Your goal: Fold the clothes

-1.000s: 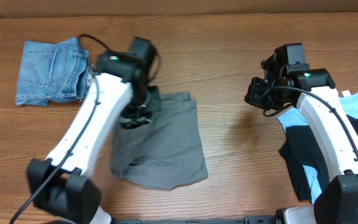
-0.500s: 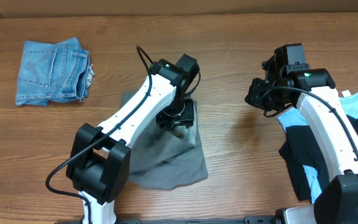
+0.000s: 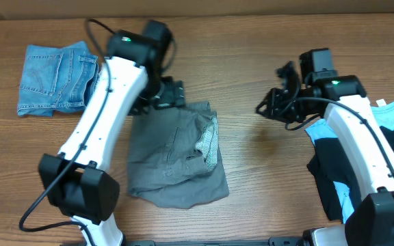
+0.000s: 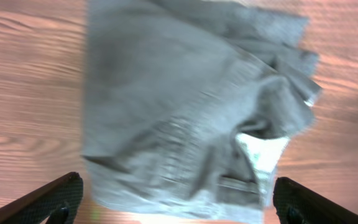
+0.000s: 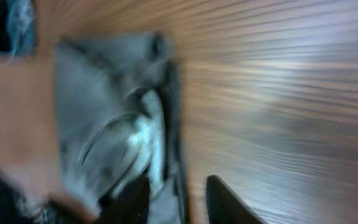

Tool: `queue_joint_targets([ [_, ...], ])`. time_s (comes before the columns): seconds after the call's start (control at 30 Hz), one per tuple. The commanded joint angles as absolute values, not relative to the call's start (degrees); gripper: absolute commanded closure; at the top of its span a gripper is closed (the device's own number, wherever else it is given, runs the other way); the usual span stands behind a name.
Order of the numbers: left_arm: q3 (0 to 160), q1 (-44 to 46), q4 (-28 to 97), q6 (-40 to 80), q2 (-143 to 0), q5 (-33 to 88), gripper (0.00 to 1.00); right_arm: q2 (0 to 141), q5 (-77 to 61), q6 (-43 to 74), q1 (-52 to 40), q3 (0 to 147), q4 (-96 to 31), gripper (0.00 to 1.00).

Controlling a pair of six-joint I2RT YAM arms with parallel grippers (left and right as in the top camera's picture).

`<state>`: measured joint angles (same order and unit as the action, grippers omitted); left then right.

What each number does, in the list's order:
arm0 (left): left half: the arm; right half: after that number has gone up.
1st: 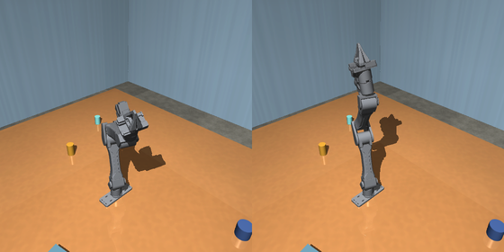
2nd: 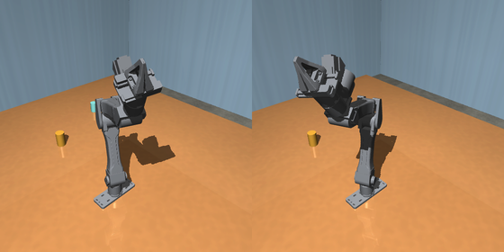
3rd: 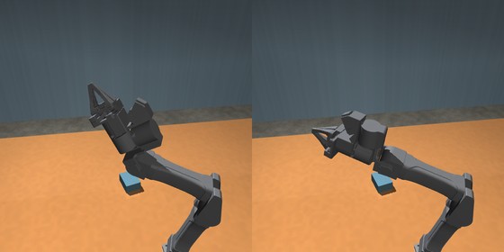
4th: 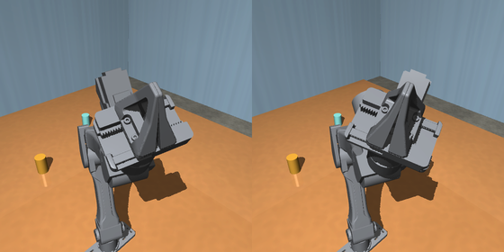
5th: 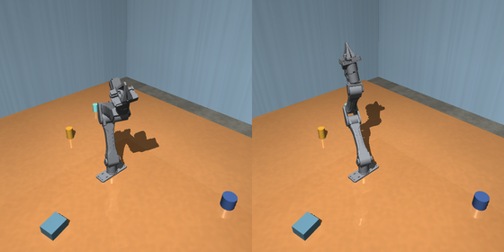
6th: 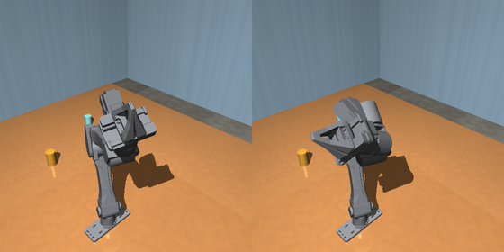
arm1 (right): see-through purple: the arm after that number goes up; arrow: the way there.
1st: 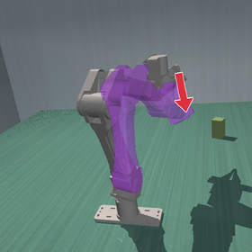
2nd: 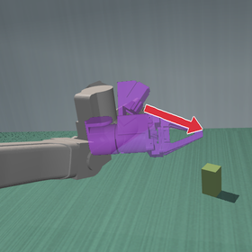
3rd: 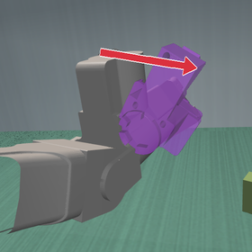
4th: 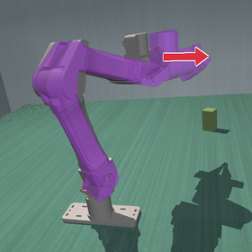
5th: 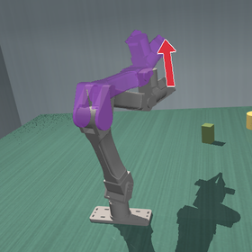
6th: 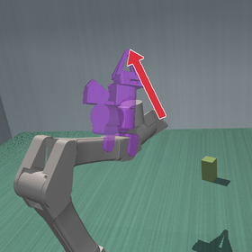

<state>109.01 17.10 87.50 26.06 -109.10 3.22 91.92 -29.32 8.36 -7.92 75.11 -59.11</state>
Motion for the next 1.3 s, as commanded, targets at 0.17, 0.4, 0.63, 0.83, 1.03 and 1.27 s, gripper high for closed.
queue_joint_targets([
  [0.17, 107.83, 9.63, 87.05, 20.27, -108.71, 1.08, 0.33, 94.7, -27.16, 8.88, -26.94, 76.12, -59.79, 0.37],
  [0.4, 107.79, 9.45, 87.42, 17.08, -108.71, 1.48, 0.58, 102.69, -19.27, 13.76, -35.97, 76.09, -57.89, 0.34],
  [0.63, 107.63, 9.43, 90.0, 16.69, -108.71, 1.48, 0.74, 105.41, -18.63, 13.19, -37.76, 76.09, -66.11, 0.94],
  [0.83, 104.84, 9.45, 89.6, 16.71, -108.71, 1.54, 0.75, 105.47, -9.74, 14.09, -36.73, 74.26, -68.9, 0.94],
  [1.03, 96.51, 9.47, 88.38, 16.71, -108.71, 6.04, 0.86, 104.55, -10.55, 14.9, -34.06, 74.67, -68.66, 0.92],
  [1.27, 79.57, 9.78, 74.96, 16.73, -108.71, 12.27, 0.96, 99.63, -30.83, 10.07, -30.24, 76.97, -64.12, 0.32],
])
